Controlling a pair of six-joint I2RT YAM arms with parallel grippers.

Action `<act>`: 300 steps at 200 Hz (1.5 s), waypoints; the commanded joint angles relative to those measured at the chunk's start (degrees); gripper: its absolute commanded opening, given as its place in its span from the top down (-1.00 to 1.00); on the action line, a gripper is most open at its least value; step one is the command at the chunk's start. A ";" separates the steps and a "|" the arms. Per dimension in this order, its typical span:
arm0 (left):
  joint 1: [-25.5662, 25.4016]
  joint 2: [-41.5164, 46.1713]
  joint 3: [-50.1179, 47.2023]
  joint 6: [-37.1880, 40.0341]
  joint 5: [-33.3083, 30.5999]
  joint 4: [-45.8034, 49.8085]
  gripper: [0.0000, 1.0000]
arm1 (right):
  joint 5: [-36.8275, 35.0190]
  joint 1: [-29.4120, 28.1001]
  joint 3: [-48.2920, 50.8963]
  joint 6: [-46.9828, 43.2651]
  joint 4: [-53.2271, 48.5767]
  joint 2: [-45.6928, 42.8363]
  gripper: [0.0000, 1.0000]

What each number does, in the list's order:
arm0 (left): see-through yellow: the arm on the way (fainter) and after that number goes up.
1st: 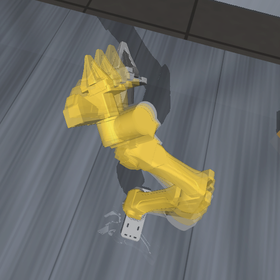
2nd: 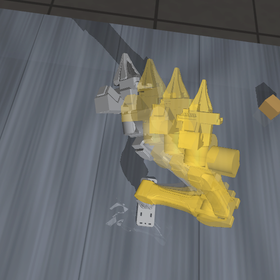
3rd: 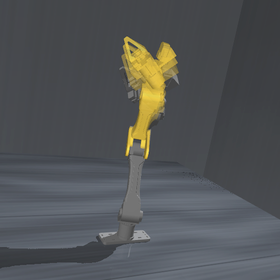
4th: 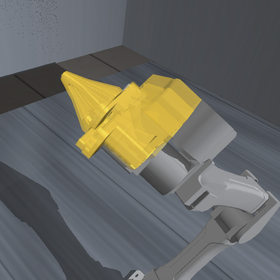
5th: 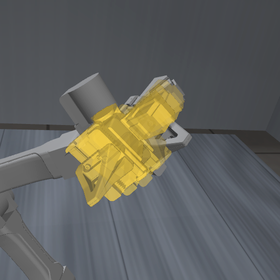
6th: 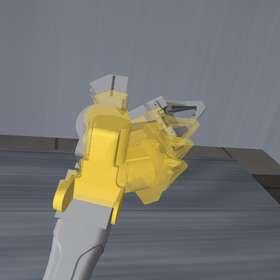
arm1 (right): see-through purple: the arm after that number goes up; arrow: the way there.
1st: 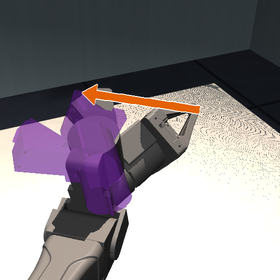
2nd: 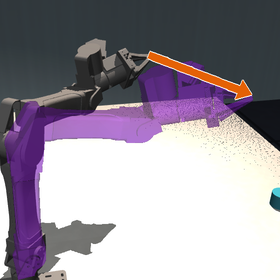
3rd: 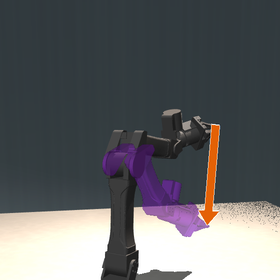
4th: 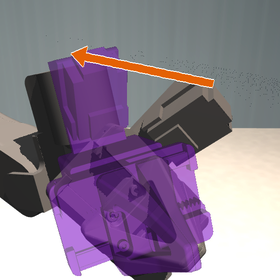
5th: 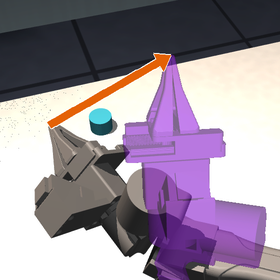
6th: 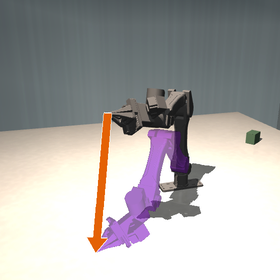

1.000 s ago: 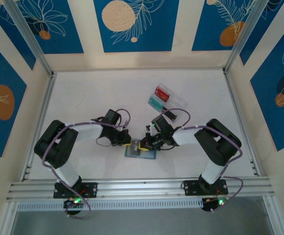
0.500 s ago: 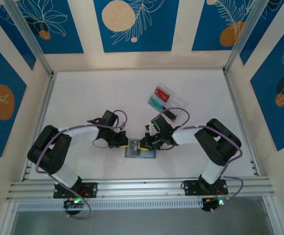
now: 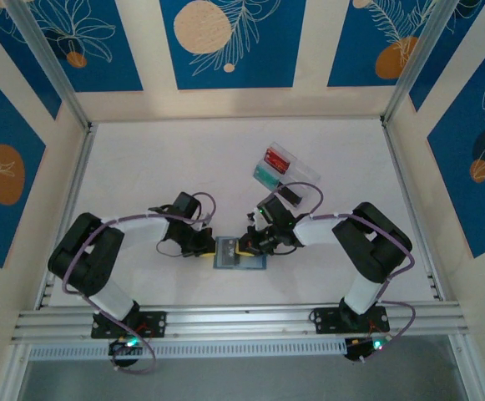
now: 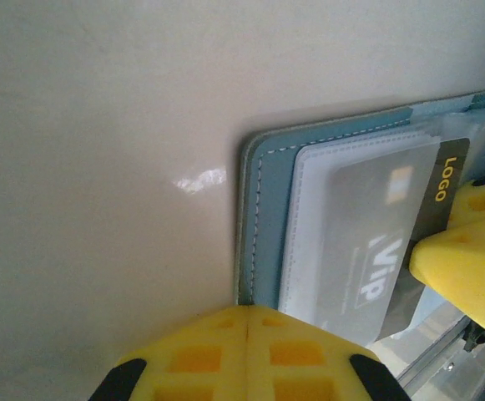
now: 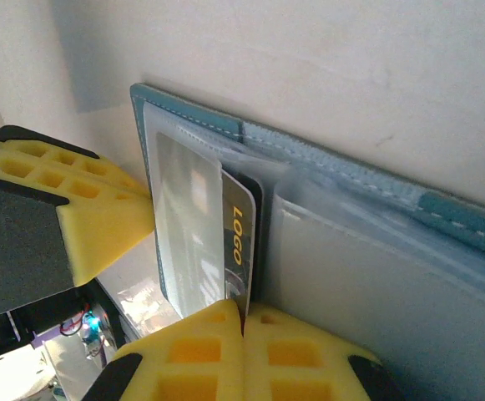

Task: Put the credit cards into the card holder
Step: Insert the credit card into the card slot.

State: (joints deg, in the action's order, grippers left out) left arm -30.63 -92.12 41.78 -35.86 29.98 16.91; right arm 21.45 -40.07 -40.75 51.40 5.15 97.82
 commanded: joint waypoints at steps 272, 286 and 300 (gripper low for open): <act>-3.18 -5.30 -0.75 -2.12 -3.09 -2.27 1.00 | -25.75 -0.75 -17.27 -13.47 -43.35 -5.29 0.16; -3.15 -5.42 -0.68 -2.14 -3.02 -2.32 1.00 | -25.04 -0.51 -16.78 -13.27 -42.82 -4.97 0.13; -3.14 -5.37 -0.72 -2.19 -3.04 -2.49 1.00 | -24.03 -0.31 -16.71 -13.32 -42.20 -4.12 0.12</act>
State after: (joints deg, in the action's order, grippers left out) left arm -32.71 -93.84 42.06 -37.60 30.63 13.26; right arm -2.79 -40.84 -57.30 38.72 -35.31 92.82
